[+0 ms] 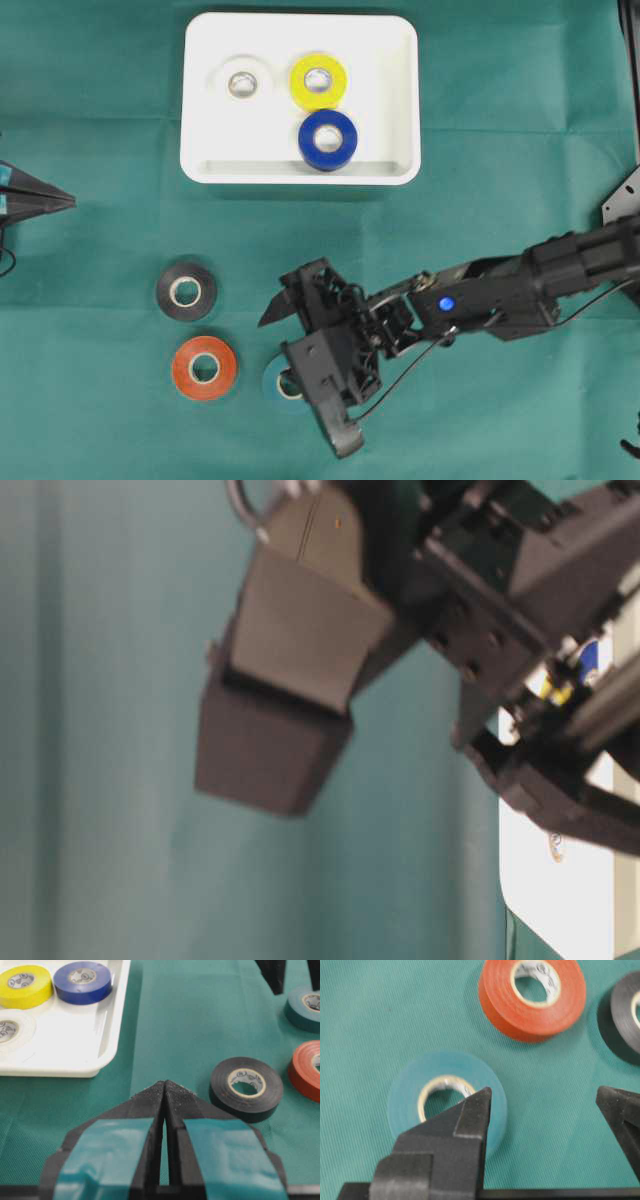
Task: Put the tape into the white case with the right arm.
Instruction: 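Move the right gripper down over the teal tape roll and grip it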
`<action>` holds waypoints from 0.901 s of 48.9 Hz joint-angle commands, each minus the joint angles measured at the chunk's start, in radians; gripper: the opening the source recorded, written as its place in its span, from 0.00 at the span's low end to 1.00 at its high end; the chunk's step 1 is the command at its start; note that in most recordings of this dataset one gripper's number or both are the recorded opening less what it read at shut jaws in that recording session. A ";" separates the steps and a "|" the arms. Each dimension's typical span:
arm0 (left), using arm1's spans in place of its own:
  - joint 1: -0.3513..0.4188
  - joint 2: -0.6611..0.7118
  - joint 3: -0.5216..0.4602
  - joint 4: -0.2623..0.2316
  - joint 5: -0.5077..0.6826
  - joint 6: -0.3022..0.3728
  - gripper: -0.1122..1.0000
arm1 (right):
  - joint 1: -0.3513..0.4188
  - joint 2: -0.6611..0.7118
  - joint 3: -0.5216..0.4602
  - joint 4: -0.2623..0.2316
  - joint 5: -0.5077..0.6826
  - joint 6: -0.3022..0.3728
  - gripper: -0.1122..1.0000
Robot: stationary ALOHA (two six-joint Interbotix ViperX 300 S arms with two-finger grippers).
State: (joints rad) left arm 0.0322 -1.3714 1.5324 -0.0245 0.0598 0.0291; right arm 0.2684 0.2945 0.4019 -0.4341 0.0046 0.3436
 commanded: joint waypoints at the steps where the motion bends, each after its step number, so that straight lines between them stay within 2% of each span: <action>1: 0.002 0.008 -0.009 0.000 -0.011 -0.002 0.10 | 0.015 -0.006 -0.038 -0.002 0.008 0.002 0.61; 23: 0.002 0.008 -0.009 0.000 -0.011 -0.002 0.10 | 0.023 0.020 -0.046 0.003 0.048 0.005 0.61; 37: 0.002 0.008 -0.009 0.000 -0.011 -0.002 0.10 | 0.023 0.051 -0.091 0.029 0.201 0.005 0.61; 44: 0.002 0.008 -0.009 0.000 -0.011 -0.002 0.10 | 0.023 0.071 -0.109 0.029 0.199 0.005 0.61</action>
State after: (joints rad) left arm 0.0307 -1.3714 1.5355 -0.0245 0.0568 0.0291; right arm 0.2961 0.3728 0.3160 -0.4080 0.2040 0.3497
